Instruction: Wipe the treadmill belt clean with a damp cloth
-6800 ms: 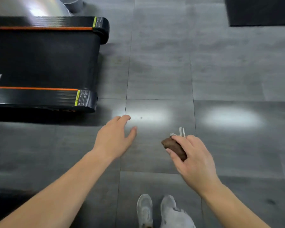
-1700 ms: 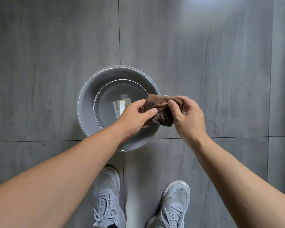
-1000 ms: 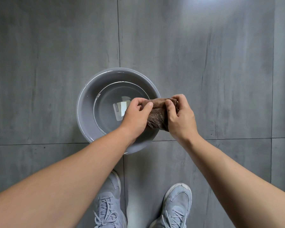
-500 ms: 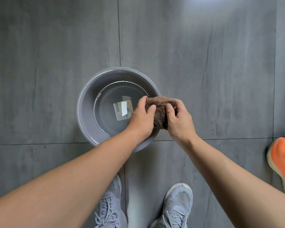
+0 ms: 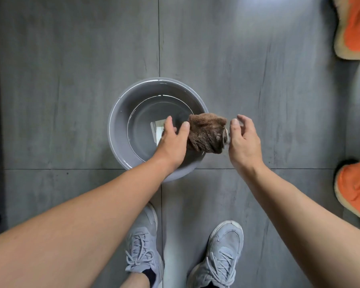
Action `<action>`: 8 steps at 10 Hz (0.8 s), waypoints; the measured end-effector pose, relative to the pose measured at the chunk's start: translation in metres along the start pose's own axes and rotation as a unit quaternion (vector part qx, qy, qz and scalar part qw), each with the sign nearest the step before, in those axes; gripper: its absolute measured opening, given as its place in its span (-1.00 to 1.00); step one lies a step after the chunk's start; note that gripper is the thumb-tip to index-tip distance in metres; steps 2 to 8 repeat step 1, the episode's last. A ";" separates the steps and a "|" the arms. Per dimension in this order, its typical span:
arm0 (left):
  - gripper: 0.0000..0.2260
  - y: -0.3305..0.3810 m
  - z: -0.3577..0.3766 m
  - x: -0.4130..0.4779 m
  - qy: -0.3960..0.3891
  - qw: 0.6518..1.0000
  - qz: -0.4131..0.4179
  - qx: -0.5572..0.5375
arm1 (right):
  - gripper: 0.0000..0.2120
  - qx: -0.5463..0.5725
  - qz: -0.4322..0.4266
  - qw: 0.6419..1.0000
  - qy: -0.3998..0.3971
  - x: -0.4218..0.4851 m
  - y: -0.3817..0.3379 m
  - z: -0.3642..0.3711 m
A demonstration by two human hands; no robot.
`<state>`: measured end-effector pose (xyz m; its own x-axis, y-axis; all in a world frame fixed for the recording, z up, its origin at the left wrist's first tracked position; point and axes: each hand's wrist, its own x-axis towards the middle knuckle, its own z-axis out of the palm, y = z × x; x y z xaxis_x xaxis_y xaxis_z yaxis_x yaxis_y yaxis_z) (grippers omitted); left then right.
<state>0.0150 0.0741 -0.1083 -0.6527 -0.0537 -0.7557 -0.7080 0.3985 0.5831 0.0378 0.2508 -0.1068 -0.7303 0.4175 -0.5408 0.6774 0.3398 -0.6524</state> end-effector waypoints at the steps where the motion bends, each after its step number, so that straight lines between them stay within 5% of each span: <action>1: -0.50 0.002 -0.015 -0.022 0.036 0.999 0.001 0.016 | -0.58 0.000 -0.002 1.000 0.028 -0.015 -0.003 -0.013; 8: -0.50 0.002 -0.015 -0.022 0.036 0.999 0.001 0.016 | -0.58 0.000 -0.002 1.000 0.028 -0.015 -0.003 -0.013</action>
